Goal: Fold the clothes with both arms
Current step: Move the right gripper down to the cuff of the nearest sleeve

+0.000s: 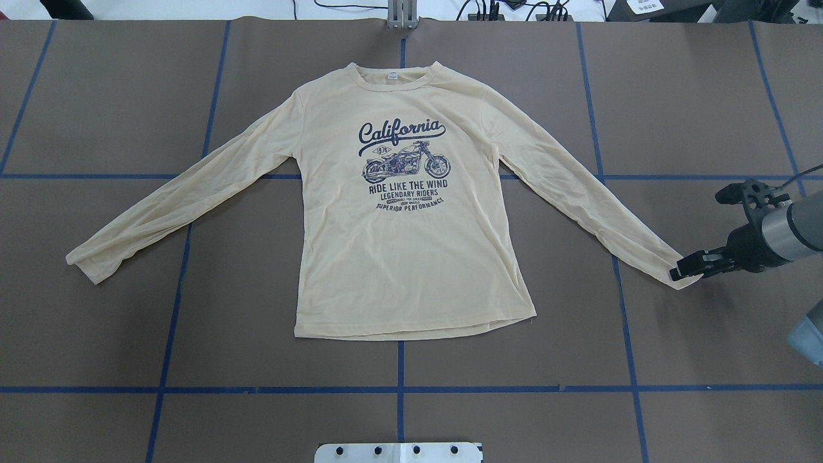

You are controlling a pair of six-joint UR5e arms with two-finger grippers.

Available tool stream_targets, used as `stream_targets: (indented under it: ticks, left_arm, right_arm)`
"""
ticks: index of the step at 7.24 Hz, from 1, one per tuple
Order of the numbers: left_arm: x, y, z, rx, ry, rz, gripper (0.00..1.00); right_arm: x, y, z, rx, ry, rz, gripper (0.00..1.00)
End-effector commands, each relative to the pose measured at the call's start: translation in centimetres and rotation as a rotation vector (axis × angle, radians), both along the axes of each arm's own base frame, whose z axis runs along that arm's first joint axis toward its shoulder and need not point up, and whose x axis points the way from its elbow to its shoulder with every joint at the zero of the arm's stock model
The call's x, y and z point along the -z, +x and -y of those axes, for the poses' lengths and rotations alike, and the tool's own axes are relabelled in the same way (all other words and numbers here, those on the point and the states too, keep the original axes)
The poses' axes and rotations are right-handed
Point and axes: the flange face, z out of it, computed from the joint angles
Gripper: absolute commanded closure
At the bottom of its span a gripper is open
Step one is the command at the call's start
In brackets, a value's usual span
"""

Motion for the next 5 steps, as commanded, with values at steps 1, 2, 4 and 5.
stream_targets:
  ticks: [1, 2, 4, 5]
  left_arm:
    - [-0.1, 0.0, 0.0, 0.0, -0.003, 0.0, 0.0]
    - [-0.2, 0.0, 0.0, 0.0, -0.004, 0.0, 0.0]
    - [-0.2, 0.0, 0.0, 0.0, -0.004, 0.0, 0.0]
    - [-0.2, 0.0, 0.0, 0.0, -0.006, 0.0, 0.0]
  right_arm:
    - [0.5, -0.2, 0.1, -0.016, -0.027, 0.009, 1.0]
    - [1.4, -0.5, 0.3, -0.029, -0.078, 0.03, 1.0]
    - [4.2, 0.7, 0.5, -0.015, -0.071, 0.096, 1.0]
    - [5.9, 3.1, 1.2, -0.002, -0.094, 0.161, 1.0]
